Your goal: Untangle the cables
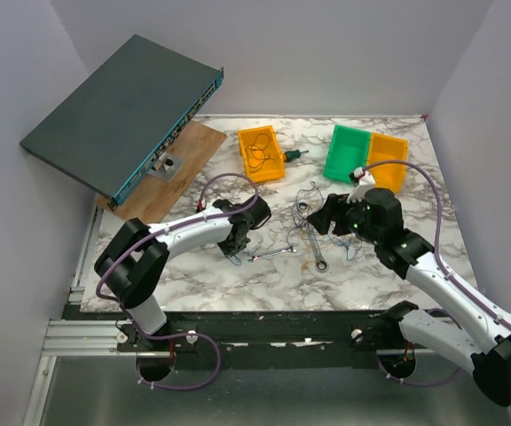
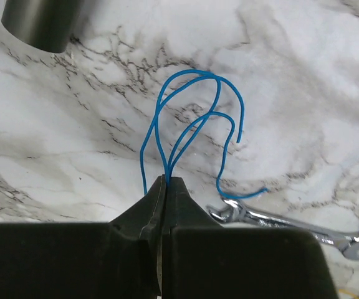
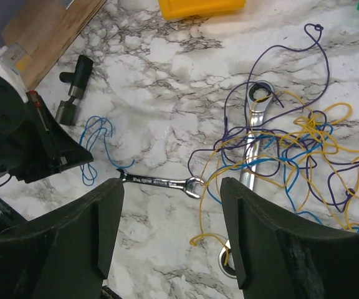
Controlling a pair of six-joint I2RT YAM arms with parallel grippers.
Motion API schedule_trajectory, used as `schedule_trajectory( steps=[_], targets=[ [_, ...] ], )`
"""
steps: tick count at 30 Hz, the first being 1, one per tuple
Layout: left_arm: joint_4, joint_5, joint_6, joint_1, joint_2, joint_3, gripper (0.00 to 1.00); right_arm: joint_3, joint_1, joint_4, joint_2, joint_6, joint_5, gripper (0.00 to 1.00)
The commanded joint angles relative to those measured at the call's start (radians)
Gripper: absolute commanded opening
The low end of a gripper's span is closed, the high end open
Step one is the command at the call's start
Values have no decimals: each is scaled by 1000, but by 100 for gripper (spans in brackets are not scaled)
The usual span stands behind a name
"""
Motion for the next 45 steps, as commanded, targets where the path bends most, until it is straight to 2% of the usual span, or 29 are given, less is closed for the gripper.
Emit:
schedule_trajectory(
  steps=[1,4,9,14,19,23,28,32,34,36,37,39,41,43,45],
  targets=[
    [-5,-145,221,-56,-92,95,0,-24,6,16,-32,45,39,70],
    [26,-182,367,-77,-123,154,0,-37,6,4,-91,80,179,69],
    [213,-104,623,-75,-111,268,0,-36,6,-70,-179,184,487,69],
    [257,-49,768,-71,32,550,0,-24,6,-144,-283,260,753,68],
    [365,129,890,-47,245,818,0,-19,6,-149,-367,276,863,66],
    [410,243,883,-14,439,1057,0,-8,6,-135,-385,266,880,65],
    [679,410,887,18,612,1147,0,27,6,-115,-369,239,875,64],
    [640,488,794,48,839,1462,0,41,6,-104,-359,232,873,64],
    [702,569,713,71,902,1492,0,37,6,-92,-361,232,869,63],
    [764,572,658,84,909,1451,0,32,6,-83,-364,232,865,63],
    [761,556,661,84,913,1450,13,30,6,-79,-363,230,864,63],
    [754,537,680,84,913,1452,52,31,6,-77,-360,225,858,63],
    [759,557,690,85,907,1450,84,32,6,-78,-353,220,857,63],
    [764,578,717,88,881,1434,95,31,6,-84,-346,220,856,63],
    [775,592,747,89,834,1395,98,28,6,-95,-337,221,854,63]
  ],
)
